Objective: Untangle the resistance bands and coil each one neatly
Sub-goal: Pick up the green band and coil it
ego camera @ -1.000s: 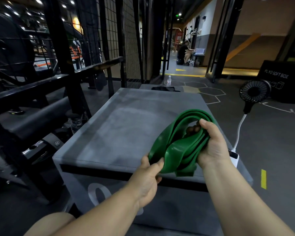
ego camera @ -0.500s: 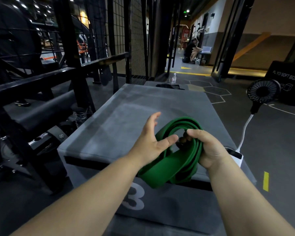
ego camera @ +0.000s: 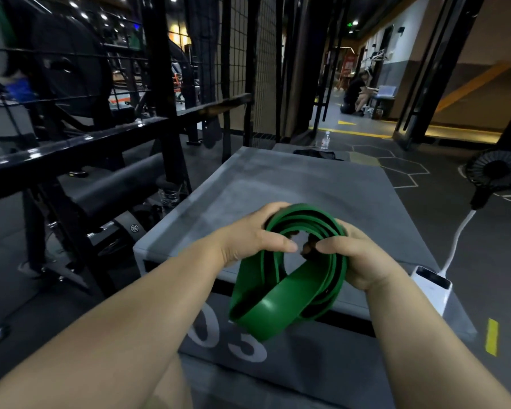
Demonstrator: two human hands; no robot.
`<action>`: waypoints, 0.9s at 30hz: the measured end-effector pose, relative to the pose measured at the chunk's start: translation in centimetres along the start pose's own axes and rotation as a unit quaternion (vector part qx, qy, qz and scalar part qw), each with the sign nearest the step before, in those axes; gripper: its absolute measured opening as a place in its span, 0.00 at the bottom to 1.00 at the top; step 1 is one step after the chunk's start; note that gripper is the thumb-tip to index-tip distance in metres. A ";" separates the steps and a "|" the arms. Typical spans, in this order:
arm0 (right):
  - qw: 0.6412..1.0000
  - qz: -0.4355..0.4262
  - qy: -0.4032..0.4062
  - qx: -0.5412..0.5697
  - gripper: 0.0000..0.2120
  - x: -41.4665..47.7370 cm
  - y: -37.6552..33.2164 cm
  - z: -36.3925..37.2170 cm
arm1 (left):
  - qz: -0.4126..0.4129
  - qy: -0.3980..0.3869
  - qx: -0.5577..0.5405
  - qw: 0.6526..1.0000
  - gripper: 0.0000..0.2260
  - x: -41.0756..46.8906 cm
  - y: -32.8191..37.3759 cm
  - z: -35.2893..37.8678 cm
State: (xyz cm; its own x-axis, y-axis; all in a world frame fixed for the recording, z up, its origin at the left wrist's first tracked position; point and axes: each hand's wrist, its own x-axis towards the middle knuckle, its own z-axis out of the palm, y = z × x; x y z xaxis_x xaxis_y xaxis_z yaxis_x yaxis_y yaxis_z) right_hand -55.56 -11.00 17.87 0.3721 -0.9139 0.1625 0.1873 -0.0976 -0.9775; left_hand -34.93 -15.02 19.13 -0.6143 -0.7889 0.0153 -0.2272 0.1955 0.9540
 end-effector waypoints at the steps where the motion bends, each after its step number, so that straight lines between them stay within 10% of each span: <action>1: 1.000 0.003 0.018 -0.020 0.25 0.3 0.0 0.3 | 0.002 0.003 0.009 1.000 0.35 -0.5 0.2 -0.5; 12: 0.990 -0.026 0.016 -0.134 0.16 5.3 -1.2 6.4 | 0.026 0.164 0.074 0.983 0.15 -5.2 0.5 -6.5; 22: 0.989 -0.034 -0.022 -0.141 0.13 12.9 -5.1 13.0 | 0.027 0.152 -0.037 0.987 0.36 -9.7 2.1 -12.1; 27: 0.984 -0.060 -0.067 -0.156 0.19 17.0 -6.1 15.2 | 0.049 0.257 -0.043 0.964 0.29 -10.1 3.0 -14.7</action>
State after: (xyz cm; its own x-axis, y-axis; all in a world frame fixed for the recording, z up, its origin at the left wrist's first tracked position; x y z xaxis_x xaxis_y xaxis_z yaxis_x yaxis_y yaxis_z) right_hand -36.58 -19.95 28.62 0.4841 -0.8307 0.2750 -0.0425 -0.3363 -0.9408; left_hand -18.33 -15.06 26.25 -0.1695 -0.9579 0.2317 -0.1102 0.2521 0.9614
